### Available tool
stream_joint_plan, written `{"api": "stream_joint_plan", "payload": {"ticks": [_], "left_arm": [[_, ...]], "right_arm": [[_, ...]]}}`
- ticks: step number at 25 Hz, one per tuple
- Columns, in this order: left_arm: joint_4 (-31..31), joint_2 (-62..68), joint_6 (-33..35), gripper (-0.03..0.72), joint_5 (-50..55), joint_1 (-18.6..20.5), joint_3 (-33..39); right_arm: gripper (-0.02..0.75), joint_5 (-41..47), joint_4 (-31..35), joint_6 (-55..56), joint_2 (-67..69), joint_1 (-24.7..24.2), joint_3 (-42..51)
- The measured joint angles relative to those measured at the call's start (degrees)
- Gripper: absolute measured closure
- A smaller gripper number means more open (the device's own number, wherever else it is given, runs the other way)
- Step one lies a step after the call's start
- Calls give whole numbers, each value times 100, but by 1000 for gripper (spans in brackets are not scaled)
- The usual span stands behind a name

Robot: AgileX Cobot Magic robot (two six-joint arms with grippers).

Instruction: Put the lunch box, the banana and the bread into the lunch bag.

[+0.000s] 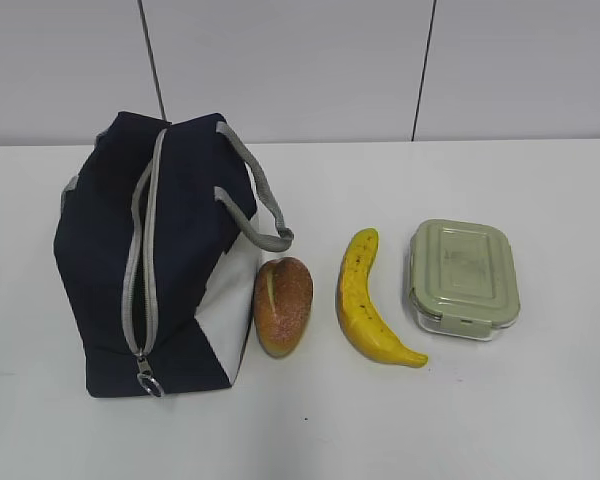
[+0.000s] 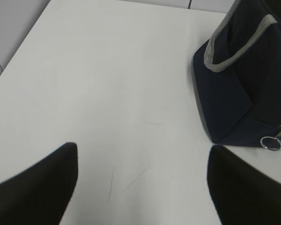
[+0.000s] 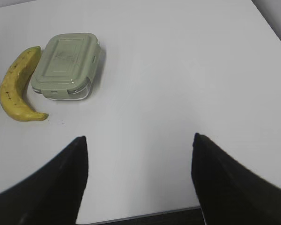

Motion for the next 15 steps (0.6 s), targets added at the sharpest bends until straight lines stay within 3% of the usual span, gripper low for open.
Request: {"api": "stream_joint_plan", "payload": {"ticks": [8, 15], "left_arm": [[-8, 268, 0, 132, -125, 0, -135], [-278, 1899, 8, 218, -494, 0, -1136]], "right_arm": [[227, -9, 0, 0, 0, 0, 0], [227, -9, 0, 0, 0, 0, 0]]}}
